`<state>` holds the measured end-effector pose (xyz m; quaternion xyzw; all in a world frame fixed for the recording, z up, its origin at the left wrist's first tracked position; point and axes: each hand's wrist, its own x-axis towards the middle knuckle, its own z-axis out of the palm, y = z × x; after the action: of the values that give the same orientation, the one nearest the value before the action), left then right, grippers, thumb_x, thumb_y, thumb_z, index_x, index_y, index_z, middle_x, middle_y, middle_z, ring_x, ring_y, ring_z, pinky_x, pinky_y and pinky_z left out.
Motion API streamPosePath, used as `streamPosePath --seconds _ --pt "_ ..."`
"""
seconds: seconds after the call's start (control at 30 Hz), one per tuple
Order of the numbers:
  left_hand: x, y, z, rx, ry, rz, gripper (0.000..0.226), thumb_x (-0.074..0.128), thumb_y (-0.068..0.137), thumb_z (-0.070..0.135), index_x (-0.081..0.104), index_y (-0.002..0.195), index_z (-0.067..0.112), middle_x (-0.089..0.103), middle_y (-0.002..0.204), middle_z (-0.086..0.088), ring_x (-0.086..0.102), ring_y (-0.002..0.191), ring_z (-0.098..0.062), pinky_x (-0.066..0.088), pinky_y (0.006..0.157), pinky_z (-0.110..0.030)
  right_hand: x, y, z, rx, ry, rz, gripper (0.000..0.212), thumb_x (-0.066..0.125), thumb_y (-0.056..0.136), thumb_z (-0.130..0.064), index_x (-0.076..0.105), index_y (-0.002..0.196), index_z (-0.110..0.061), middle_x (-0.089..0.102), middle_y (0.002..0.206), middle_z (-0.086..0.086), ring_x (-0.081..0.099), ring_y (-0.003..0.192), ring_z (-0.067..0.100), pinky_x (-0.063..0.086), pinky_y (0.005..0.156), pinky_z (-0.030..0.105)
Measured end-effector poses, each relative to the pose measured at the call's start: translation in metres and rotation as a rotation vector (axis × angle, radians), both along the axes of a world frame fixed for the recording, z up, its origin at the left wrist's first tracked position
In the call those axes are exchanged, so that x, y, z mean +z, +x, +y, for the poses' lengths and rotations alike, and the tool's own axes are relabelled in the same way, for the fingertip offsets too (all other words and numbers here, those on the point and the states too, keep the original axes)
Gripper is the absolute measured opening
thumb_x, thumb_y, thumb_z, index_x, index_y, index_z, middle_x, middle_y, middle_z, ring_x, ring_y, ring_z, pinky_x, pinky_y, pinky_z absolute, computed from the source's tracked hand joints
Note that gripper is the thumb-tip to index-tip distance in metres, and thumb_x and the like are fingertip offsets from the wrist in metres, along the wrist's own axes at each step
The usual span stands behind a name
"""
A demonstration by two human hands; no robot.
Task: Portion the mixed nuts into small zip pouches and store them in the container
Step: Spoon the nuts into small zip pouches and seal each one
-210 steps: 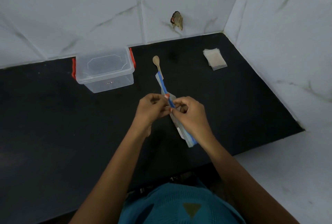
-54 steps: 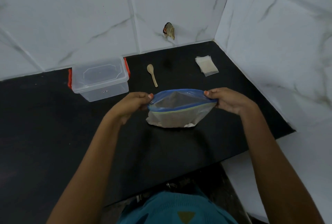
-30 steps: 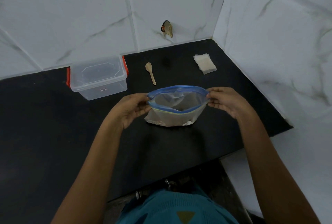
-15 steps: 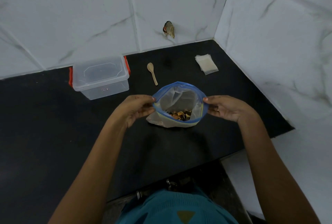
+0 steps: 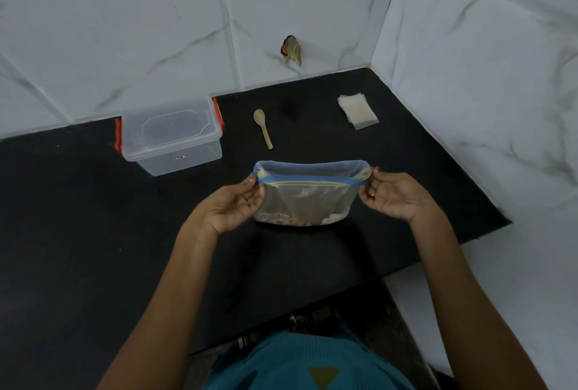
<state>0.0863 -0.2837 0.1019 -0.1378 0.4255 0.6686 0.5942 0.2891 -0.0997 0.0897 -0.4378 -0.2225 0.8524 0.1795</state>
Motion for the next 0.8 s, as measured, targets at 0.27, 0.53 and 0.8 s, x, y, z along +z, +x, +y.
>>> streamPosePath --seconds 0.27,0.53,0.8 --pt "0.007 0.006 0.009 -0.059 -0.120 0.148 0.009 0.048 0.084 0.010 0.055 0.089 0.010 0.056 0.086 -0.007 0.055 0.081 -0.017 0.047 0.073 -0.028 0.009 -0.002 -0.013 -0.017 0.137 -0.024 0.017 0.057 0.082 -0.004 0.052 0.092 -0.017 0.061 0.101 0.007 0.058 0.098 0.019 0.051 0.080 0.035" --pt "0.011 0.019 0.014 -0.010 -0.092 0.228 0.023 0.049 0.086 -0.006 0.058 0.098 0.012 0.059 0.096 -0.009 0.059 0.089 -0.019 0.052 0.074 -0.034 0.011 -0.011 -0.027 -0.102 0.136 -0.033 0.031 0.047 0.083 0.013 0.051 0.092 -0.016 0.058 0.098 0.008 0.059 0.090 0.019 0.050 0.079 0.036" --pt "0.012 0.026 0.013 0.139 0.017 0.006 0.027 0.033 0.089 -0.013 0.054 0.093 0.004 0.057 0.091 -0.014 0.059 0.086 -0.020 0.044 0.092 -0.037 0.010 -0.013 -0.031 -0.172 0.005 0.070 0.038 0.030 0.082 0.021 0.047 0.089 -0.012 0.055 0.100 0.013 0.056 0.097 0.024 0.047 0.087 0.041"
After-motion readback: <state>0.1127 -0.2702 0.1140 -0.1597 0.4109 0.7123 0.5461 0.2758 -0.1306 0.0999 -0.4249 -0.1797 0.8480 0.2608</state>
